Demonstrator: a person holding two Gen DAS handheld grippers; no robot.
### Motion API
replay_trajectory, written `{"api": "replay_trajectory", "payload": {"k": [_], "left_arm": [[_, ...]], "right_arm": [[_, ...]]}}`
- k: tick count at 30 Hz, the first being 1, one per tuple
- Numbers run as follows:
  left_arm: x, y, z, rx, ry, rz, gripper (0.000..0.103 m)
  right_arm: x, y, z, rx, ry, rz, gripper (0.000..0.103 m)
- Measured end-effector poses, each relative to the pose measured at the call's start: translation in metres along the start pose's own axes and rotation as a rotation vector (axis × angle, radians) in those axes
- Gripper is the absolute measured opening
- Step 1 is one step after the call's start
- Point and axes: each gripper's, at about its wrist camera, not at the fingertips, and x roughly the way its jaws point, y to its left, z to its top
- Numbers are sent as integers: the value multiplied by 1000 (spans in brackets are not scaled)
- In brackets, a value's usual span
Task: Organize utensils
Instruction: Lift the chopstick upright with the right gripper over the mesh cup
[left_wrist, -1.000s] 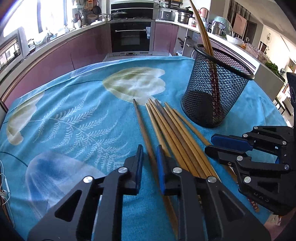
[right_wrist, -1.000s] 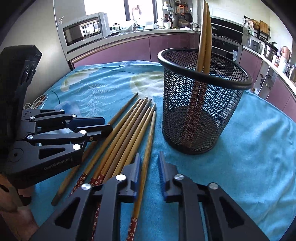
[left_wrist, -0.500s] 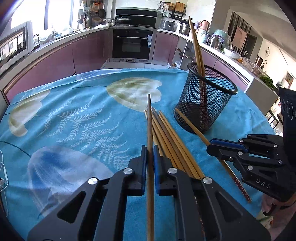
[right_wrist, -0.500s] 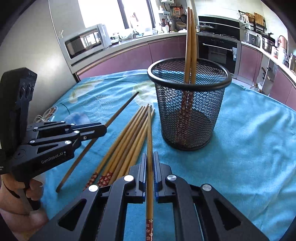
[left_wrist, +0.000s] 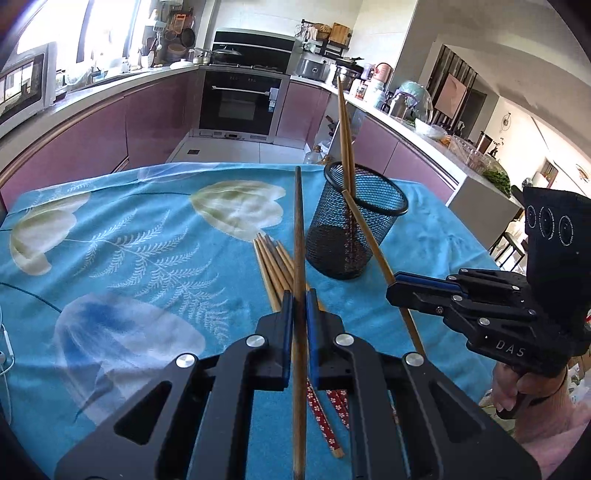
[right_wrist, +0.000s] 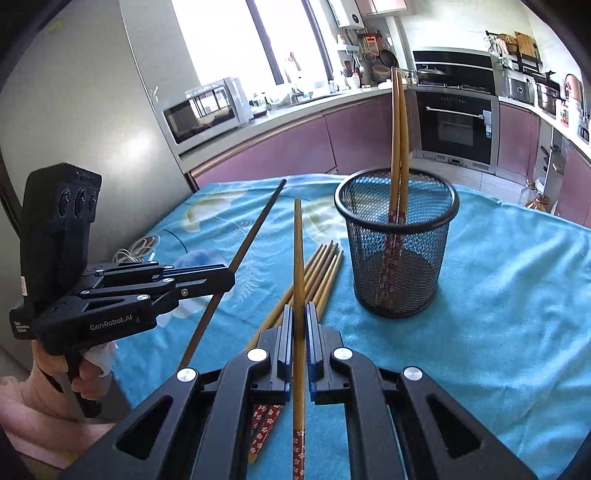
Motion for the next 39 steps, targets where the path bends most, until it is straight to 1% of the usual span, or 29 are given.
{"api": "replay_trajectory", "payload": {"k": [9,11,13,18,25,30,35,39], "left_arm": [[-46,-14,21,11,-103,-91,8],[-57,-16,27,10,-130,-122,8],[-66,-18,33,17,-158,-132,8],[-80,-26,53,32,-230,-135,8],[-81,-42,90,52,-286,-129,8],[-82,-54,115,78,-324,-120,8],[-82,-67,134,97,-346,-105,8],[-73,-73,145,107,-336,-86,8]], "right_arm": [[-41,-9,16,16,-123,6,6],[-50,-12,20,16,-152,6,6],[-57,-15,25,16,-178,10,6],[-68,-17,43,-3,-230,-5,6],[-85,-16,75,-50,-296,-35,6],[-94,-21,97,-61,-337,-62,6],[-96,-27,111,-62,-359,-84,5],[-92,-33,118,-56,-365,-100,5]]}}
